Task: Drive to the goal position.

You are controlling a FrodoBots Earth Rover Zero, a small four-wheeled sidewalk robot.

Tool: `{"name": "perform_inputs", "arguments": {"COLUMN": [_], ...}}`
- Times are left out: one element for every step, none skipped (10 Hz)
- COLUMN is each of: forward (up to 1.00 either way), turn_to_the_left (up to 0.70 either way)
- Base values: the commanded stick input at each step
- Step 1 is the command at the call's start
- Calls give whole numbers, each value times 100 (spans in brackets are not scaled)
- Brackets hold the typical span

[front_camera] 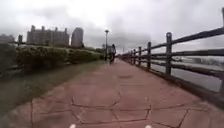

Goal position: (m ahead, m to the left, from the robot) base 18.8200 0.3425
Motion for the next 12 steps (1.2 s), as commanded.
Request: {"name": "perform_inputs", "arguments": {"forward": [95,95,95,95,95,95,95,95,95,95,95,95], "turn_to_the_left": [0,0,0,0,0,0,0,0,0,-15,-38,-38]}}
